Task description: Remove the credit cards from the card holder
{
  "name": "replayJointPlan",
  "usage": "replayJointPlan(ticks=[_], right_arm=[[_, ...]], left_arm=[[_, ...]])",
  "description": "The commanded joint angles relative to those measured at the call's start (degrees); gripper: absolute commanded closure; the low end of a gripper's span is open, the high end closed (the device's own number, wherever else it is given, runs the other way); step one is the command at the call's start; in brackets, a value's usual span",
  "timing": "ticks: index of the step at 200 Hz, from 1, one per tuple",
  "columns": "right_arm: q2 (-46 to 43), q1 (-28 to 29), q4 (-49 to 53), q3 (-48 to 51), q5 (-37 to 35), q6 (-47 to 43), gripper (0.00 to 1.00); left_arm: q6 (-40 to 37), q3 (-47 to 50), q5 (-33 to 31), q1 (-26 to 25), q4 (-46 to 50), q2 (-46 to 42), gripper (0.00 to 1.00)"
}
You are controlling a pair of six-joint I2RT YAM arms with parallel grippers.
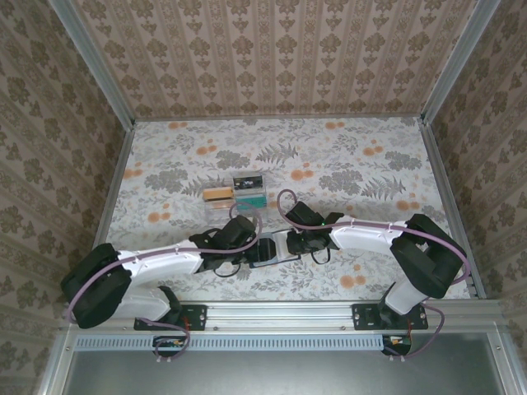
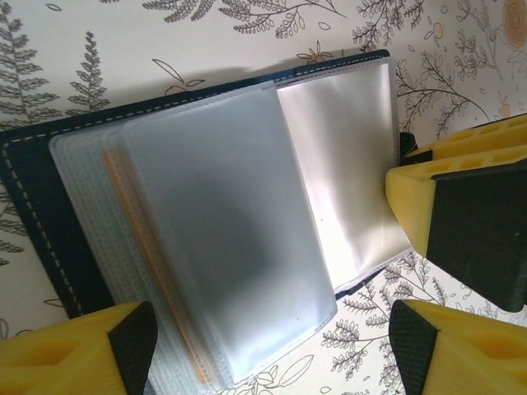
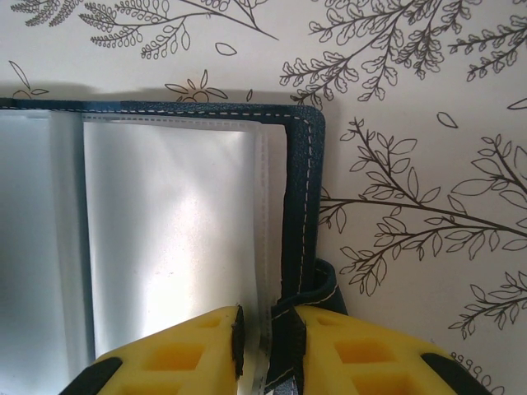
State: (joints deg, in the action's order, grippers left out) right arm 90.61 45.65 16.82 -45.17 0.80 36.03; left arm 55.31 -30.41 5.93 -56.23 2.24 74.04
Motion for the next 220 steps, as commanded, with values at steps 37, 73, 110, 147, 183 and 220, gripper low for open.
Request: replayJointPlan(ticks=[37,73,110,147,183,220], right_arm=[[3.54,0.86,2.05,1.62,1.84,0.79,0.73],[3.53,0.86,1.99,1.62,1.92,0.85,0.73],[3.48,0.94,1.99,1.59,1.87,0.79,0.73],[3.34,0.98,2.09,1.66,1.81,0.8,0.73],[3.35,0.95,2.16,1.68,1.8,0.88,0.73],[3.18,1.02,2.26,1.66,1.73,0.88,0.73]], left_arm=[[-0.69,-0.96,1.15,-0.31,-2.98,1.0,0.24],[-0.3,-1.08,1.45,-0.34,-2.38,2.83,0.24],[-0.13,-1.23,2.67,-0.41,-3.75,4.88,0.25],[-0.29,-1.45,3.6,-0.57,-6.1,5.82,0.25],[-0.68,-2.14,4.1,-0.64,-7.47,5.4,0.25],[-1.67,-3.89,4.08,-1.06,-6.11,5.32,0.18]])
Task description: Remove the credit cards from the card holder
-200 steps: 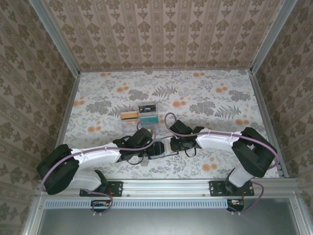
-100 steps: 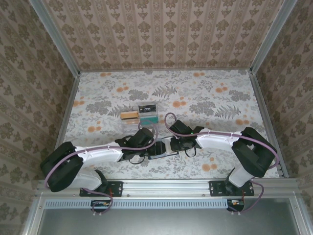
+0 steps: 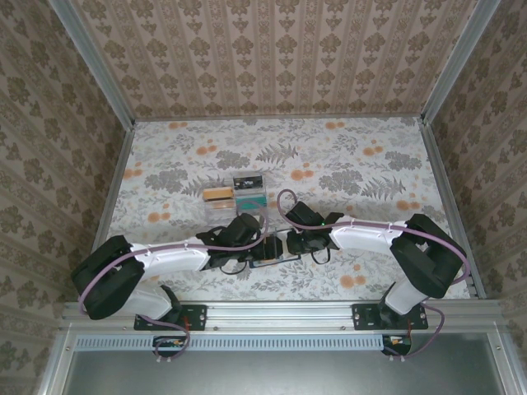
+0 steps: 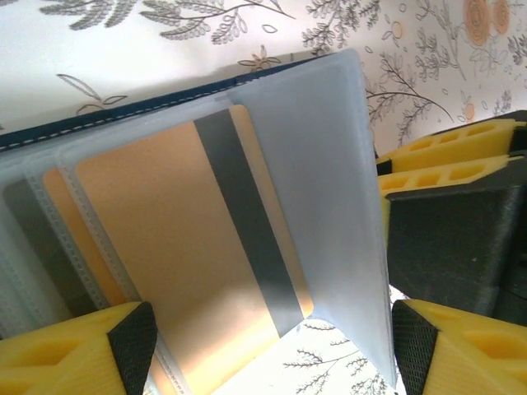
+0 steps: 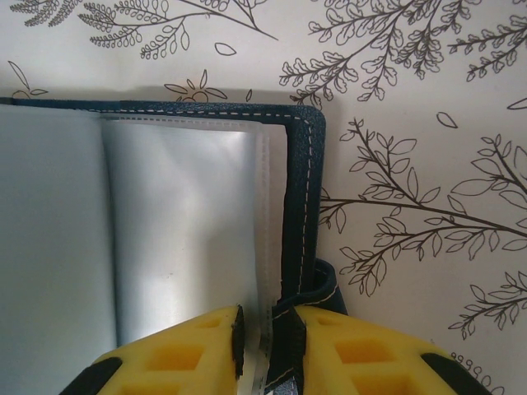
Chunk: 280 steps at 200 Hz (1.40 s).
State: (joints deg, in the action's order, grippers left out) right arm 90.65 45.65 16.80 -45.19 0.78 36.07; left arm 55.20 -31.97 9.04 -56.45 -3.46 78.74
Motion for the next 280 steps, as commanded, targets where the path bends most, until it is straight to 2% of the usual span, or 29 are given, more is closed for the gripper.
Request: replayJointPlan(ticks=[1,50,83,132,165,195,243,263,280], right_arm=[[3.13,1.02,2.32,1.68,1.72,0.84,0.73],[3.03,0.9,2.42,1.86,1.41,1.08,0.69],[0.96,0.32,3.81,2.71,-1.54,2.01,0.64],[-10.26,-4.3,8.7,6.51,-8.33,4.08,0.54],[-20.42,-7.77,11.46,9.09,-9.59,4.4,0.48],[-25.54,-9.0,12.74,10.06,-8.9,3.94,0.45],[-27.83,-9.26,12.95,9.46,-6.95,2.78,0.44],[-28.43,-9.26,9.54,9.82,-1.46,1.94,0.49],[-27.61,-8.92,6.49,9.86,2.31,1.87,0.57]], left_arm=[[-1.57,-2.37,0.94,-0.85,-0.32,0.62,0.18],[-2.24,-3.57,0.99,-1.26,0.41,0.89,0.16],[-2.48,-4.39,1.56,-1.32,-0.12,2.25,0.16],[-3.26,-7.68,2.56,-1.44,-0.39,6.15,0.17],[-3.61,-9.44,3.22,-1.48,-0.62,8.04,0.17],[-4.05,-11.33,4.05,-1.65,-0.8,10.46,0.17],[-3.89,-12.71,3.52,-1.98,0.36,11.68,0.19],[-3.88,-12.1,1.74,-1.82,2.46,9.22,0.21],[-3.92,-11.33,0.12,-1.5,4.79,7.13,0.26]])
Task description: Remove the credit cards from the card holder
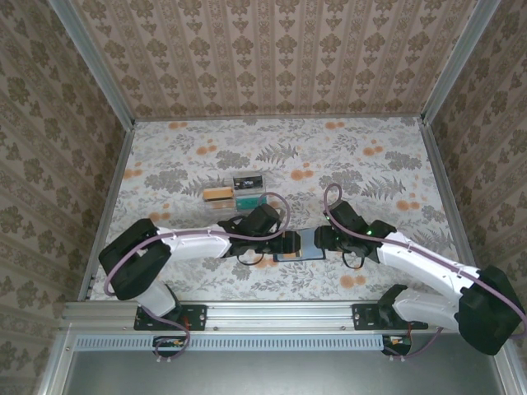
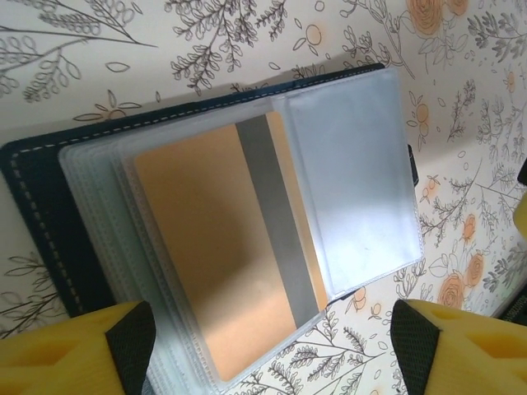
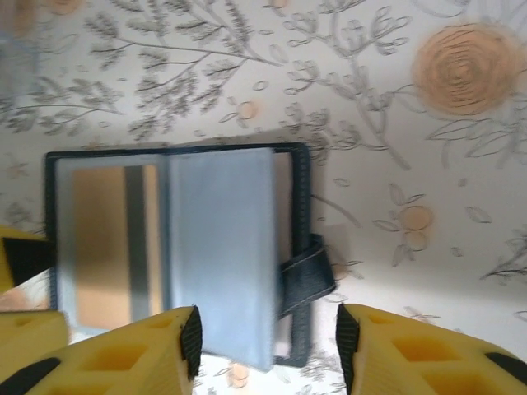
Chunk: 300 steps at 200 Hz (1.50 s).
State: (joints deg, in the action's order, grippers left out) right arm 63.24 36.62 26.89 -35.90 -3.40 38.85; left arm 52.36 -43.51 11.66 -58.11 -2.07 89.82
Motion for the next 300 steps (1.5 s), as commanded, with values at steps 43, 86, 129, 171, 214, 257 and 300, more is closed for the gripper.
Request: replayJointPlan(ticks=[43,86,129,171,214,257,300], right_arm=[[4.25,0.91,-9.77,0.7,12.35,0.21,0.83],[9.23,-0.46,-17.16,3.21,18.65,2.98,0.84],[13.51,-3.55,-22.36,4.91,24.04,4.22,0.82],[16.02,-6.17,-24.95,5.71,27.51,4.0,0.81],[19.33,-6.83,-27.84,6.19,29.36,4.63,0.81],[21.52,-6.83,-29.31,6.36,30.41,4.89,0.8],[21.92,-6.82,-30.8,6.37,31.97,5.52,0.79]], left_arm=[[-1.29,0.6,-3.93,0.79,7.75,-3.51,0.66],[-2.08,-2.26,-4.0,0.73,9.55,1.42,0.93],[-1.93,-3.38,-4.3,0.84,10.76,4.0,0.96],[-1.24,-2.59,-4.1,0.8,10.78,4.51,0.96],[-0.85,-2.43,-3.94,0.57,10.54,4.45,0.96],[-0.77,-2.16,-3.93,0.5,10.42,4.26,0.97],[-0.7,-2.23,-3.83,0.42,10.23,4.39,0.96]])
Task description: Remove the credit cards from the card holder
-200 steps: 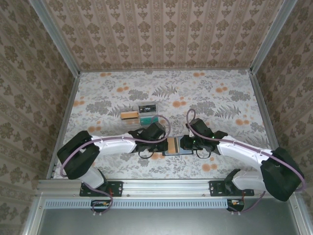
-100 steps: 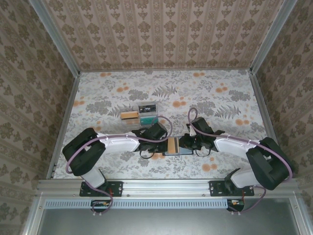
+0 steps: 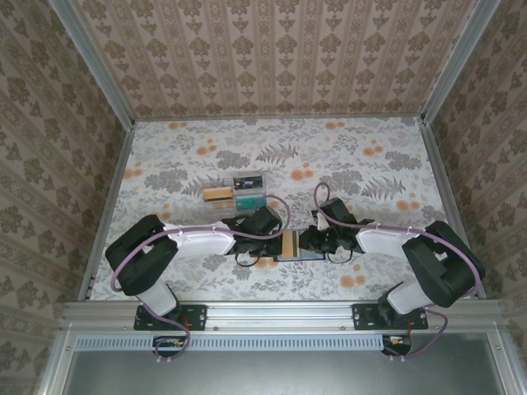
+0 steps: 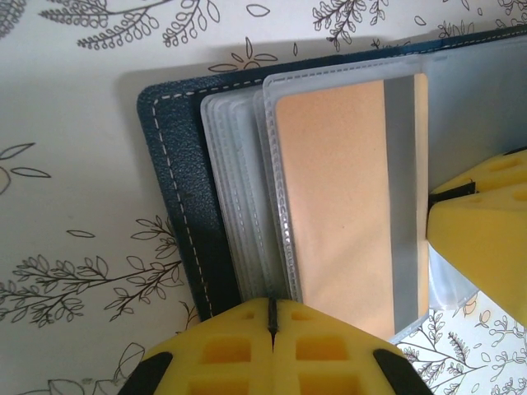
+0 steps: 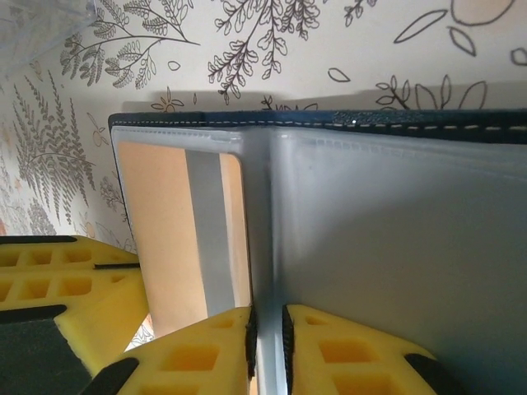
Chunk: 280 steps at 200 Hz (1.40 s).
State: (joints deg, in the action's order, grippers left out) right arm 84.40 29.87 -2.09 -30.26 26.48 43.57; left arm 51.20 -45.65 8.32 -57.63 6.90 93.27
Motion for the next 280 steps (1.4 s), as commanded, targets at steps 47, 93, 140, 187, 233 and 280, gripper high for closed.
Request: replayJointPlan(ticks=[47,93,140,187,233,280], right_arm=[[1.37,-0.09,-3.19,1.04,3.06,1.32,0.84],[-0.03,-0.71,-2.04,1.82,2.52,0.94,1.0],[-4.25,-3.61,1.75,3.34,2.06,-1.0,1.0],[-4.03,-4.63,1.39,4.11,3.3,-1.47,1.0],[-4.31,-4.6,-3.75,4.03,6.22,0.03,0.82],[-2.81,-4.55,-4.17,2.93,7.07,-0.44,0.78]], left_arm=[[0.49,0.0,-0.41,-0.05,1.2,0.88,0.97],[0.57,-0.06,-0.46,-0.16,1.58,0.89,0.98],[1.44,0.79,-1.18,-0.12,2.07,0.33,1.0],[1.8,1.09,-1.11,-0.03,1.89,0.42,1.0],[1.45,0.59,-0.72,-0.02,2.12,0.68,1.0],[1.36,0.57,-0.63,-0.03,2.24,0.68,1.0]])
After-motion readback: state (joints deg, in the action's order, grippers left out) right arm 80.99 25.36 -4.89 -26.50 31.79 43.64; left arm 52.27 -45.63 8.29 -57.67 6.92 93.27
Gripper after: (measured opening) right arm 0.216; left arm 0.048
